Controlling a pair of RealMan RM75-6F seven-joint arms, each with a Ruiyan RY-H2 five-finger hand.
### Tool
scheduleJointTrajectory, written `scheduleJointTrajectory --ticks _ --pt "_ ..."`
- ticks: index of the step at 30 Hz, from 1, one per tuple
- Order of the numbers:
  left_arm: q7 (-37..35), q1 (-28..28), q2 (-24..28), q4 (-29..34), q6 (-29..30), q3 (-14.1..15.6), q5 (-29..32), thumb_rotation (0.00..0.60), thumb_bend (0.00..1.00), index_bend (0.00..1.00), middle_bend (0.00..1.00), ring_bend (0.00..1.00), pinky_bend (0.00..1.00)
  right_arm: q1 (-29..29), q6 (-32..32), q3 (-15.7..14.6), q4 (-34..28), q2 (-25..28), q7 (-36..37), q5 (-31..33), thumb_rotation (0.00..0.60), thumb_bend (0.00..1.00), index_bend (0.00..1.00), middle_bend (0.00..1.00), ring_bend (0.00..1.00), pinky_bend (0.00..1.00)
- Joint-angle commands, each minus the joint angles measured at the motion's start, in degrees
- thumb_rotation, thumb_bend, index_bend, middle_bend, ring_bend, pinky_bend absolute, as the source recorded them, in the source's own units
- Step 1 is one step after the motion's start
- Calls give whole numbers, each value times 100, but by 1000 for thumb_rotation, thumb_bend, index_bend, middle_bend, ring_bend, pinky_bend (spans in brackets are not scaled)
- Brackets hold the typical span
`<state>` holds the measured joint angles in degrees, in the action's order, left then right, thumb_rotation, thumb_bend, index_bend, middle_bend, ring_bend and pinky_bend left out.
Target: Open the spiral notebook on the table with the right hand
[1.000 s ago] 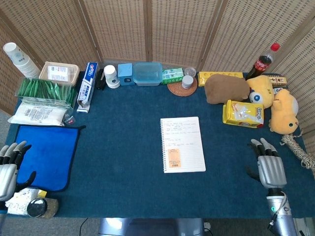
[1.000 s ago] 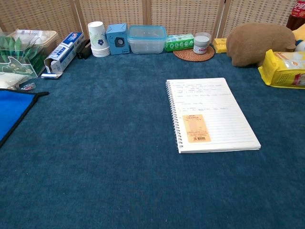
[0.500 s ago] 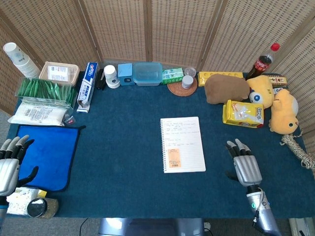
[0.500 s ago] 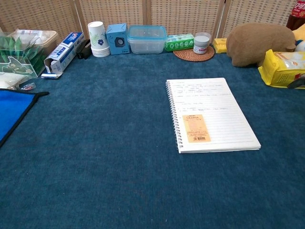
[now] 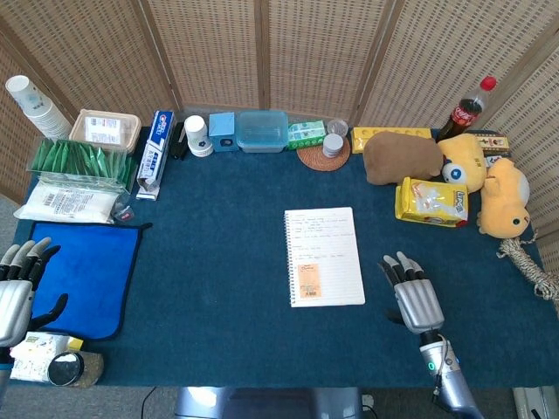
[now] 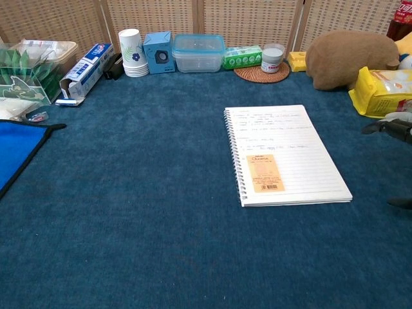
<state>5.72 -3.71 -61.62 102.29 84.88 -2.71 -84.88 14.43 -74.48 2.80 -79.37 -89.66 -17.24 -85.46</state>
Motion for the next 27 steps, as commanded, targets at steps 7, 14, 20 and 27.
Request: scheduleJointTrajectory --ticks 7,14,20,27 --pt "-165 54 -20 -120 46 35 38 600 308 221 87 47 0 102 68 19 247 -249 -55 12 600 163 131 168 39 168" --pt "-268 72 -37 -204 47 50 60 600 309 221 85 47 0 213 158 69 376 -400 -95 34 600 163 129 167 38 168" --pt "-350 83 -60 -284 37 61 85 600 308 220 84 44 0 306 238 113 457 -482 -152 72 600 162 130 168 38 168" --pt "-422 100 -73 -356 48 68 96 600 308 220 82 43 0 368 310 122 545 -538 -156 120 600 163 128 167 39 167"
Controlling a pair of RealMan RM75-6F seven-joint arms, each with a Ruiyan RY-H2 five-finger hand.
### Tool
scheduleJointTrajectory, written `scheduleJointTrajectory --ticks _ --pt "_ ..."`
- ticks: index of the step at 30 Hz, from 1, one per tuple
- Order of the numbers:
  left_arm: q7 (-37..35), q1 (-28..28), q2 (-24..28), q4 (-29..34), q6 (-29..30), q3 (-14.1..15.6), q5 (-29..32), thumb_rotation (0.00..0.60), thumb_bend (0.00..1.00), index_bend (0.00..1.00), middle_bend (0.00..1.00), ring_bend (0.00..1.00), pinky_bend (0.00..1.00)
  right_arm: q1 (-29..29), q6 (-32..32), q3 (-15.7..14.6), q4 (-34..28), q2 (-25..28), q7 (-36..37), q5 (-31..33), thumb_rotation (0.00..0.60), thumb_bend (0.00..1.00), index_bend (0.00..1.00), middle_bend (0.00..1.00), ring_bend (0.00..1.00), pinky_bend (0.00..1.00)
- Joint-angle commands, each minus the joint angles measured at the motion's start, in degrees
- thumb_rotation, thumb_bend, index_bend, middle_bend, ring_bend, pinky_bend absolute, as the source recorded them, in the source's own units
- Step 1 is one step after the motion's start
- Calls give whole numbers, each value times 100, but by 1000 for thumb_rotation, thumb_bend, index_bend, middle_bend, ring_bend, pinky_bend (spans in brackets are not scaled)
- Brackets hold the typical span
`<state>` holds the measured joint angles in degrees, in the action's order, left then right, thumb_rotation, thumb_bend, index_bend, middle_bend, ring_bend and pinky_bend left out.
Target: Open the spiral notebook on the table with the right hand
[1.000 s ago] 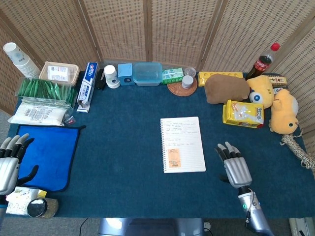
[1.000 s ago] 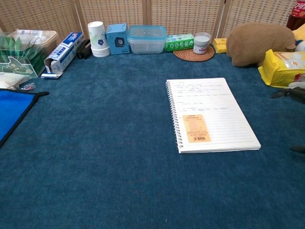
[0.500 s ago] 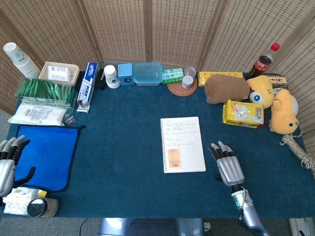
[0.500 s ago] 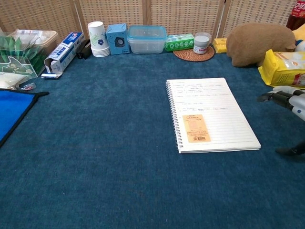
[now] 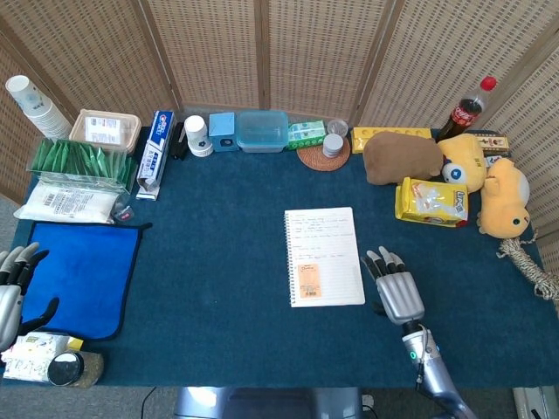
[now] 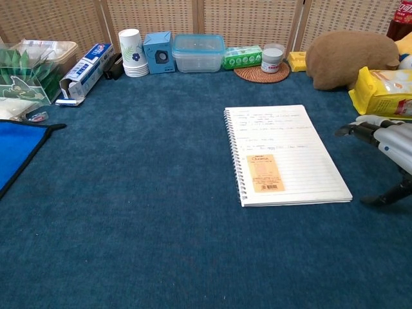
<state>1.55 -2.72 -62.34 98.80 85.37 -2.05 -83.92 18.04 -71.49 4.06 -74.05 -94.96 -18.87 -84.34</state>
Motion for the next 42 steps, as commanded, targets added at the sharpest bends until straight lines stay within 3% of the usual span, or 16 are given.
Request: scheduleJointTrajectory --ticks 1,18,42 --pt "-11 2 -2 -13 1 3 -3 600 308 220 82 43 0 11 16 -6 25 -16 15 12 600 163 128 167 39 167" --pt "-117 34 -2 -86 46 6 -3 600 308 220 79 42 0 135 90 -3 112 -118 37 23 600 163 123 166 39 168" --pt "-302 108 -67 -227 134 7 -1 600 308 218 78 37 0 478 -112 361 -93 -496 441 -17 600 154 112 166 62 168"
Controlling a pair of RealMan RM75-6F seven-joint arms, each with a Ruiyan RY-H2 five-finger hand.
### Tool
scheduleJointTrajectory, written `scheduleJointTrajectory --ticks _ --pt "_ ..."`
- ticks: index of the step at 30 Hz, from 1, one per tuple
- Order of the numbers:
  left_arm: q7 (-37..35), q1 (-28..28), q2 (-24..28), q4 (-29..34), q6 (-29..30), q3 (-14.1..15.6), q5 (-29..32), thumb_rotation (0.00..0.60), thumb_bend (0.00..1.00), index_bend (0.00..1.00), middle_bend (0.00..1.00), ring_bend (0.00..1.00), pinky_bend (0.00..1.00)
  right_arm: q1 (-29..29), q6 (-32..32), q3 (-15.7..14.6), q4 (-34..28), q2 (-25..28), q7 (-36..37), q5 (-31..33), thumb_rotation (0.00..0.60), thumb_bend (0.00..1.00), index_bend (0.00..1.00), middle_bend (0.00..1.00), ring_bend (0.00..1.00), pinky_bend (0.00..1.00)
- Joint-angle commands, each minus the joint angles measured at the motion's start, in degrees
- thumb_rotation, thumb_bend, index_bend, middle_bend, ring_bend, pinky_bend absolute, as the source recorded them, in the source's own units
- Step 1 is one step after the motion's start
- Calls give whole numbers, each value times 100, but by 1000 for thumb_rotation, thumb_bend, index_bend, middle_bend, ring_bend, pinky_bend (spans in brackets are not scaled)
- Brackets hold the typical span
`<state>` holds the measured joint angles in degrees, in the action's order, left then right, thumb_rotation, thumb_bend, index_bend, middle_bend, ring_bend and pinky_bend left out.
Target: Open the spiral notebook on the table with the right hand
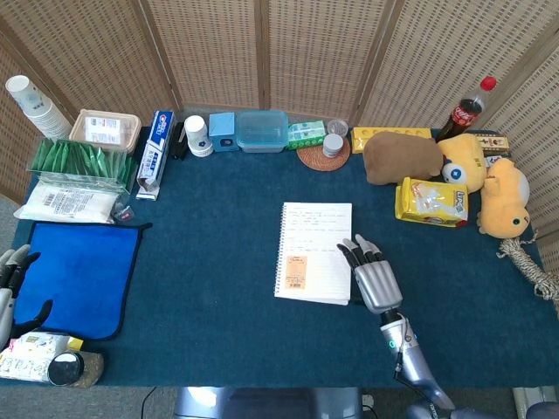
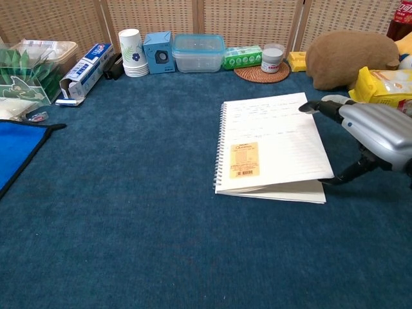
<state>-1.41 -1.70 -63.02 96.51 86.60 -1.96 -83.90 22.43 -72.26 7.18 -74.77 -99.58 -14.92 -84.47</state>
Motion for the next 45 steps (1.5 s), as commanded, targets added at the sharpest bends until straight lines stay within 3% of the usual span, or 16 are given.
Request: scheduleJointTrajectory --ticks 1,13,34,45 --pt "-9 9 1 1 15 -4 -2 600 308 217 78 36 0 62 -39 73 -34 -41 57 -7 600 153 111 166 63 168" --pt "-101 93 -16 -57 132 9 -27 600 309 217 77 36 0 580 151 557 -427 -68 -2 63 600 146 98 166 66 168" --pt "-319 272 -78 -216 343 44 -60 600 308 218 77 35 0 1531 861 1074 -1013 -114 -503 326 600 142 90 157 79 168" --pt "-456 377 -100 -318 438 58 -44 600 308 218 76 34 0 2084 1255 1478 -957 -170 -837 778 600 141 17 111 66 168"
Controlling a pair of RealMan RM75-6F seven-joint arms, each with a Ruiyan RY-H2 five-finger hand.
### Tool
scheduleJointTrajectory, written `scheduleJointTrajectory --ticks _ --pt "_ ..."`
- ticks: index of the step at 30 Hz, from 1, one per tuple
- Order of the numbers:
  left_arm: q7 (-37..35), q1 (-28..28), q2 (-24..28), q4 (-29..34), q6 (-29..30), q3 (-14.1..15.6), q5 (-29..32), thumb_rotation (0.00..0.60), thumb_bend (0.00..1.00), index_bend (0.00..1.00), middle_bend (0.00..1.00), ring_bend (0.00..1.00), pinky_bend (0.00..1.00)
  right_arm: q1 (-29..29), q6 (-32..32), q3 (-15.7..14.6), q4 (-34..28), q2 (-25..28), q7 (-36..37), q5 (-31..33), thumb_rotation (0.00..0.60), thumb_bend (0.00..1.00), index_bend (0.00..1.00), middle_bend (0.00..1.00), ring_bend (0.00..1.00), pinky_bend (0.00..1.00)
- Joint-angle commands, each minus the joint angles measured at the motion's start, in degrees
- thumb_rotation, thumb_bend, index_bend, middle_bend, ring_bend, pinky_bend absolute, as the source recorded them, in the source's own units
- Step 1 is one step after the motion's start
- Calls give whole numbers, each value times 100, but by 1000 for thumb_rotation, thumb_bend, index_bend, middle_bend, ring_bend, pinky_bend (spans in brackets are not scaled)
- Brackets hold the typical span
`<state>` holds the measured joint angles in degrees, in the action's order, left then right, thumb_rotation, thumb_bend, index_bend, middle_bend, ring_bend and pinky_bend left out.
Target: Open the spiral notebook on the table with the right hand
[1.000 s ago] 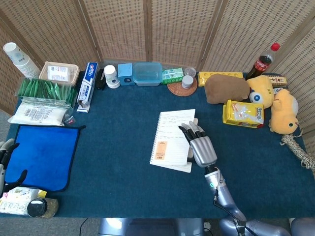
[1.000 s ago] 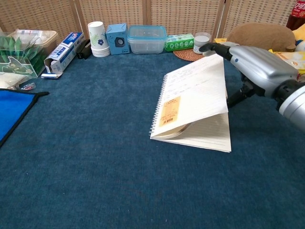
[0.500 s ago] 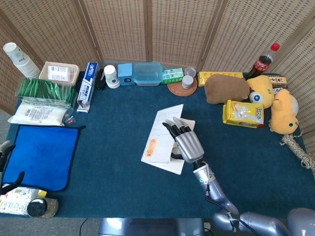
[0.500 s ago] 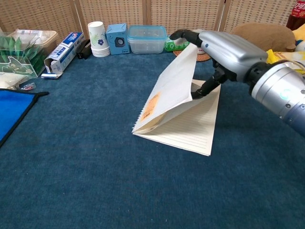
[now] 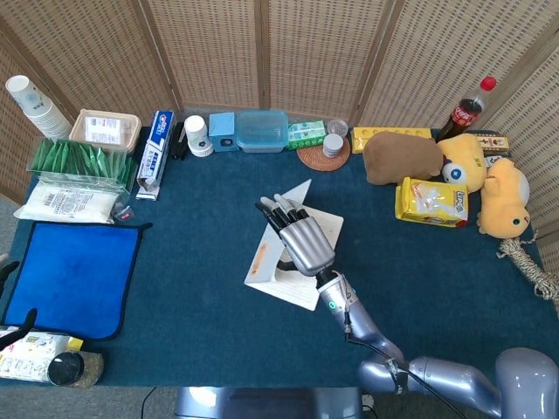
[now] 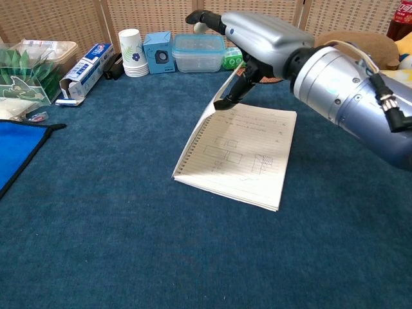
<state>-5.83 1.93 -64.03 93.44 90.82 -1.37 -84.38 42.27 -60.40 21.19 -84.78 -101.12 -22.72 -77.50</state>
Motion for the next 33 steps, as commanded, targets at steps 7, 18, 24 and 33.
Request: scheduleJointTrajectory --ticks 7,18,24,33 --pt "-56 70 0 -38 66 12 -14 600 308 218 77 34 0 537 286 342 172 -116 -191 366 600 141 0 99 65 168" --pt "-119 184 14 -77 155 45 -29 600 308 218 77 34 0 1211 536 603 821 -467 -293 891 600 139 0 78 65 168" --pt "-141 230 18 -94 188 64 -55 600 307 218 76 34 0 1450 570 560 1135 -682 -247 1026 600 136 0 66 65 172" --pt "-204 325 60 -125 246 75 -30 600 307 218 77 34 0 1621 491 440 1368 -824 -132 1085 600 137 0 66 66 172"
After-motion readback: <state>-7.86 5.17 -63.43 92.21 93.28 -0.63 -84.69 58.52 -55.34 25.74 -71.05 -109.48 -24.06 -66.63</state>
